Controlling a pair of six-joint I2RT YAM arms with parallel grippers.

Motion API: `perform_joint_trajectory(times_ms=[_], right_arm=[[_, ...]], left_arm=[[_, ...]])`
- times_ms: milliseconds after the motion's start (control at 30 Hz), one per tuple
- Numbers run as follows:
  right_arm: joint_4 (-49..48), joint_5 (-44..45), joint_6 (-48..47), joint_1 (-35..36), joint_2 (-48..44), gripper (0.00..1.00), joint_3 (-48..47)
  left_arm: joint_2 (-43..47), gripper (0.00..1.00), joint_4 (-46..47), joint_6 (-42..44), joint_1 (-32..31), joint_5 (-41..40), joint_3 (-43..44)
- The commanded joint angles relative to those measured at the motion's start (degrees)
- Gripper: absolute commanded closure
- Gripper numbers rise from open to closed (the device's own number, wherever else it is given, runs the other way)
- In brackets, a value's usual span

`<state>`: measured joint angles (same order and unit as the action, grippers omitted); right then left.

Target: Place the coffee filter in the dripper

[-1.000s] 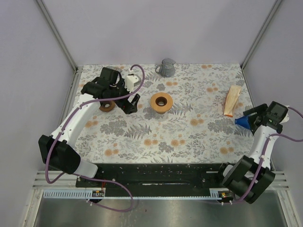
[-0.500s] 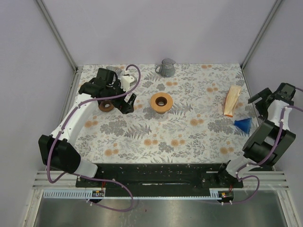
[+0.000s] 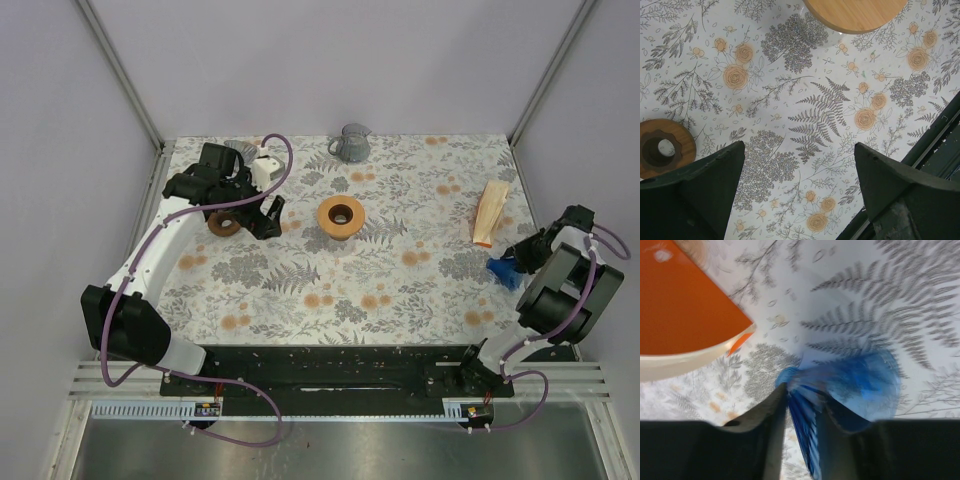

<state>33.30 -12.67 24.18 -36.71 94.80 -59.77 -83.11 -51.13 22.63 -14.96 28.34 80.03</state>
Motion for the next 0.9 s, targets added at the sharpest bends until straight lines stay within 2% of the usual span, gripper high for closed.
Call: perform_joint_trajectory(times_ms=[0,33,67,200,267,367,500,600,733,800,867], right_arm=[[-4.3,-4.56,2.88,0.15,-0.58,0.83,1.23],[-3.95,-3.95,2.89,0.32,-1.19,0.97,1.23],[-3.42,-3.34,2.89,0.32,-2.42,1.0,1.23],[-2.45,-2.36,3.5,1.2,-9.62,1.0,2.55],[-1.14,-1.84,3.59,4.17,-14.01,1.0,2.2],[2.81,5.16,2.54,13.91,-19.81,1.0,-4.63],[5.81,12.4,-3.07,31.3,-22.38,1.0,-18.77],[5.9,18.45,-13.86,46.85,-20.11,1.0,-28.1],[5.11,26.01,-36.87,70.67,-15.19,1.0,-32.25],[4.67,28.56,-48.74,78.16,-13.08,1.0,-32.08],[4.06,27.44,-59.03,83.18,-11.67,0.98,-31.55]], left_arm=[[0.14,0.06,0.34,0.57,0.63,2.51,0.92],[0.14,0.06,0.25,0.57,0.63,2.77,1.09],[0.14,0.06,0.07,0.66,0.63,2.78,1.09],[0.32,0.06,-0.63,0.75,0.81,3.39,1.79],[0.06,0.06,-1.07,0.92,0.98,3.48,2.15],[-0.47,0.06,-1.95,1.18,1.07,3.74,3.2],[-0.04,0.06,-2.83,1.8,1.69,3.48,4.43],[0.93,0.06,-3.35,2.33,2.39,4.36,4.96],[1.28,0.06,-5.99,0.49,4.23,5.76,8.99],[1.72,0.06,-6.69,-0.92,4.85,5.59,11.46],[2.25,0.06,-6.79,-2.06,4.94,4.89,14.35]])
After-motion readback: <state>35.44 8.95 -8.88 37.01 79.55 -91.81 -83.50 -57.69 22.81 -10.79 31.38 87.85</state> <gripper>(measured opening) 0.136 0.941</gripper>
